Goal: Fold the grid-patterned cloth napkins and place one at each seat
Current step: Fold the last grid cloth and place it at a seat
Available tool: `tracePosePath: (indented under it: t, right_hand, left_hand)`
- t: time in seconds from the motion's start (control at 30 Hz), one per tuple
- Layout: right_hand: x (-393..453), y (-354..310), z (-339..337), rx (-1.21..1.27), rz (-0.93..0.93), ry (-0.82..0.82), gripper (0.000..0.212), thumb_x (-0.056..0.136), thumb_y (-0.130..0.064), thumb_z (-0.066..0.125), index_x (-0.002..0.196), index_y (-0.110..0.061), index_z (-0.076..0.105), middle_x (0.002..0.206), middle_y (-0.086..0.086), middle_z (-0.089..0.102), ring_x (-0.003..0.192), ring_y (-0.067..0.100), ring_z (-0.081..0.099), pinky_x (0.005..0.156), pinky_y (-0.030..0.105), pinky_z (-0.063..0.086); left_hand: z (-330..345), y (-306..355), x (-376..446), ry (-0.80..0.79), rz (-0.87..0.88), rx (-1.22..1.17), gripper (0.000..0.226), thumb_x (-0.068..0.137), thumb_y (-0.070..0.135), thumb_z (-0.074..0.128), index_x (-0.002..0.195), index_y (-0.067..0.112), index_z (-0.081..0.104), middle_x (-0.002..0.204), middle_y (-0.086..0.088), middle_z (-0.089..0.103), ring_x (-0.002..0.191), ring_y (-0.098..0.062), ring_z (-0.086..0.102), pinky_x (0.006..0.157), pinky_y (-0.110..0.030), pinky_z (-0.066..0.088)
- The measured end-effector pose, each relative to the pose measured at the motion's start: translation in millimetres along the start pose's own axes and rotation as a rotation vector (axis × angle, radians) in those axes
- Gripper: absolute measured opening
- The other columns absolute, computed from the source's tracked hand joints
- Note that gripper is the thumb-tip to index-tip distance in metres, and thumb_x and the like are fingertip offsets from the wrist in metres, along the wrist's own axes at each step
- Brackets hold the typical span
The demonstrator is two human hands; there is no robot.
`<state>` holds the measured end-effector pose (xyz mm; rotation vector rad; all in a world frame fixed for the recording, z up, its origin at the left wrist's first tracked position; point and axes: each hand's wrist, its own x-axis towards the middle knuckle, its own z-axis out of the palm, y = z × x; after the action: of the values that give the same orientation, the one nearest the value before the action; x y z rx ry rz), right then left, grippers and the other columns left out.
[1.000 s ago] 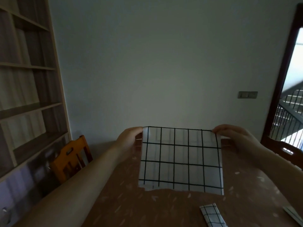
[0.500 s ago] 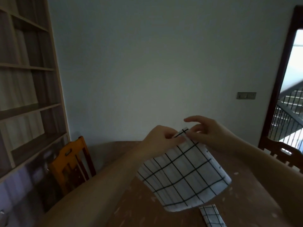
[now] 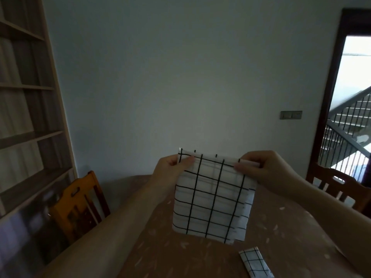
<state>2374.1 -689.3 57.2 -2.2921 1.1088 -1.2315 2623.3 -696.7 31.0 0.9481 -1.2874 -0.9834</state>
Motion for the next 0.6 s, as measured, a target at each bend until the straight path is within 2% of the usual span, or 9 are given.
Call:
tracePosePath:
  t: [0.1,0.17,0.23,0.4,0.5,0.6]
  right_hand:
    - [-1.8,-0.2,-1.4,0.085,0.013,0.025,0.024,0.074,-0.049,0.07,0.07,-0.026,0.074,0.056,0.005,0.058,0.052,0.022,0.047,0.051,0.034,0.039]
    - [-2.7,0.9,-0.3,0.088,0.005,0.045,0.024,0.077,-0.049,0.068,0.072,-0.026,0.075,0.057,0.01,0.06,0.05,0.023,0.048,0.051,0.036,0.04]
    - [-3.1,-0.3,1.0,0.088,0.003,0.051,0.024,0.079,-0.047,0.065,0.072,-0.026,0.075,0.053,0.005,0.059,0.048,0.02,0.049,0.051,0.032,0.041]
    - [-0.7,-6.8,2.4,0.027,-0.001,0.021,0.024,0.088,-0.034,0.06,0.073,-0.022,0.073,0.051,-0.006,0.062,0.044,0.002,0.052,0.052,0.014,0.041]
    - [1.1,-6.8,2.2,-0.013,-0.015,0.027,0.025,0.092,-0.027,0.059,0.071,-0.021,0.071,0.05,-0.009,0.06,0.044,0.003,0.052,0.051,0.013,0.041]
    - [3.1,-5.5,-0.5,-0.042,-0.016,0.011,0.027,0.093,-0.027,0.057,0.072,-0.017,0.072,0.052,-0.006,0.06,0.046,0.005,0.052,0.051,0.018,0.043]
  left_hand:
    - [-2.4,-0.8,-2.4,0.007,-0.041,-0.051,0.013,0.087,0.021,0.068,0.083,0.011,0.077,0.085,-0.01,0.077,0.08,-0.024,0.073,0.076,-0.036,0.057]
    - [-3.6,-2.2,-3.8,0.004,-0.047,-0.071,0.014,0.087,0.021,0.069,0.086,0.01,0.077,0.09,-0.012,0.076,0.086,-0.026,0.073,0.081,-0.039,0.057]
    - [-5.0,-2.5,-4.7,0.011,-0.055,-0.093,0.015,0.085,0.021,0.07,0.09,0.008,0.076,0.094,-0.014,0.076,0.093,-0.029,0.072,0.086,-0.041,0.056]
    - [-7.0,-1.0,-7.0,0.031,-0.082,-0.136,0.019,0.083,0.021,0.072,0.093,0.006,0.075,0.096,-0.015,0.075,0.094,-0.029,0.072,0.085,-0.04,0.057]
    - [-8.1,1.2,-8.6,0.032,-0.092,-0.143,0.021,0.082,0.022,0.073,0.096,0.006,0.075,0.098,-0.015,0.075,0.096,-0.031,0.071,0.086,-0.041,0.057]
    - [-8.8,3.7,-10.1,0.036,-0.1,-0.148,0.023,0.081,0.026,0.073,0.096,0.008,0.075,0.097,-0.013,0.076,0.095,-0.029,0.072,0.085,-0.041,0.058]
